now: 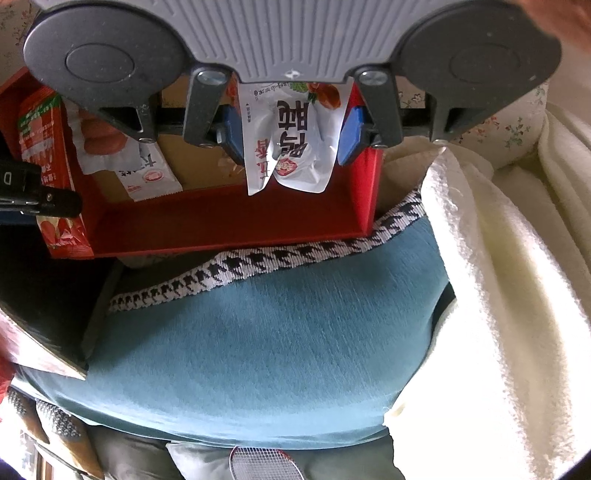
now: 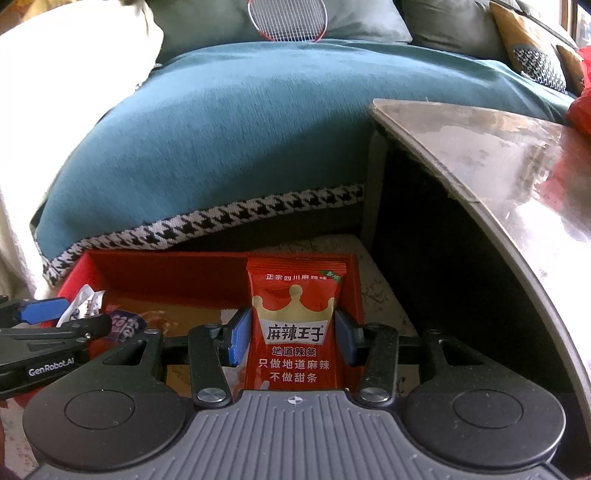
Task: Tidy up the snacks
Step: 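Carry both packets over the red box and lower them inside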
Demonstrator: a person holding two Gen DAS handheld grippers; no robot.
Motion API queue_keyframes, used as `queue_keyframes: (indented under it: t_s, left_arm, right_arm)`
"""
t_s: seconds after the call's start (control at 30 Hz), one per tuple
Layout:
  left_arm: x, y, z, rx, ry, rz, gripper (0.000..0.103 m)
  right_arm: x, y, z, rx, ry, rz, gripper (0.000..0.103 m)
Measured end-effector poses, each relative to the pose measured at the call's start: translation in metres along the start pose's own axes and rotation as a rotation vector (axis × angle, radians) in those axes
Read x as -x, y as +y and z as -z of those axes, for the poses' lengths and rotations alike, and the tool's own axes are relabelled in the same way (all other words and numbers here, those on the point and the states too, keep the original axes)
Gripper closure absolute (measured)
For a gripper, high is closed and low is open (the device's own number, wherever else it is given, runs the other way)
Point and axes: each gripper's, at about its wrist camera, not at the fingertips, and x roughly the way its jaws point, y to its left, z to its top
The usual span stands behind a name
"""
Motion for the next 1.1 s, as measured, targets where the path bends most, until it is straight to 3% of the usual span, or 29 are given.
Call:
queue_keyframes:
  t_s: [1.1]
  left_arm:
    - [-0.023,-0.021,0.002,-0.023,0.024,0.029,0.057]
  right_arm:
    - [-0.036,0.006,0.004,0.026,0.069,0.019,0.047]
